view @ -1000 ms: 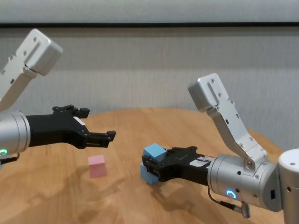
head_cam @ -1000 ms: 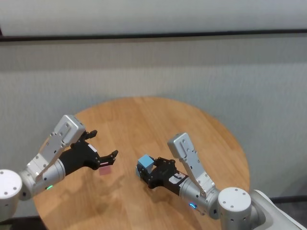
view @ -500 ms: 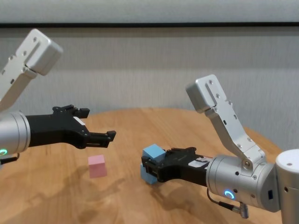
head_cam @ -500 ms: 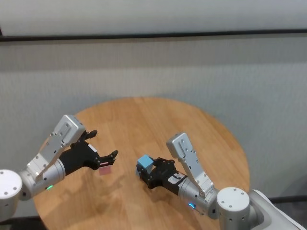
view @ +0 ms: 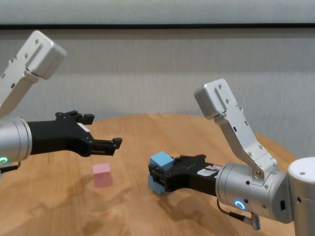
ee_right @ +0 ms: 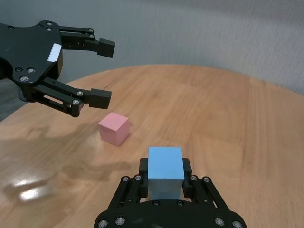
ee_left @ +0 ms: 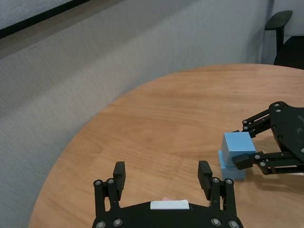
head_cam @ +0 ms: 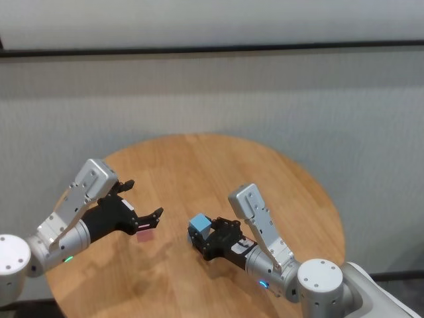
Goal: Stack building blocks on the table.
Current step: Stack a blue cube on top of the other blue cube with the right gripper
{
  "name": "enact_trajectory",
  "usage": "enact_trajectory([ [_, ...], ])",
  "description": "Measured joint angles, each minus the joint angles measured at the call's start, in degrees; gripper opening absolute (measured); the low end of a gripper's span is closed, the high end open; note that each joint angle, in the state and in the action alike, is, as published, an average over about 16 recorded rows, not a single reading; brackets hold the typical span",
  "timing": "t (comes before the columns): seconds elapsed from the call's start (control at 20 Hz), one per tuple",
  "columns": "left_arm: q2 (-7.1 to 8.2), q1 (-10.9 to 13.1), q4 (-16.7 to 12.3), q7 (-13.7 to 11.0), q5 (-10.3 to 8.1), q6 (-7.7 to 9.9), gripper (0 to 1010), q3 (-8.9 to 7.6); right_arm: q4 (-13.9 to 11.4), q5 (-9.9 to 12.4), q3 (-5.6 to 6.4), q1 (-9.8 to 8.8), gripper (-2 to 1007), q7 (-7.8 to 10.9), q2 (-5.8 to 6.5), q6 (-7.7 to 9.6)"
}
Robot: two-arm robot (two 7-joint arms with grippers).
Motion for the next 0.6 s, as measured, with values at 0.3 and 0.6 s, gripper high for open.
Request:
enact_trajectory([
  [0.3, 0.0, 0.0, 0.0, 0.0, 0.0, 0.0, 1002, 0.0, 0.2, -0.3, 0.08, 0.06, 370, -0.09, -0.16, -0.08],
  [0.6, 0.0, 0.0, 0.0, 0.0, 0.0, 0.0, 1002, 0.0, 0.5, -0.5, 0.16, 0.2, 370, -0.13, -0.37, -0.2],
])
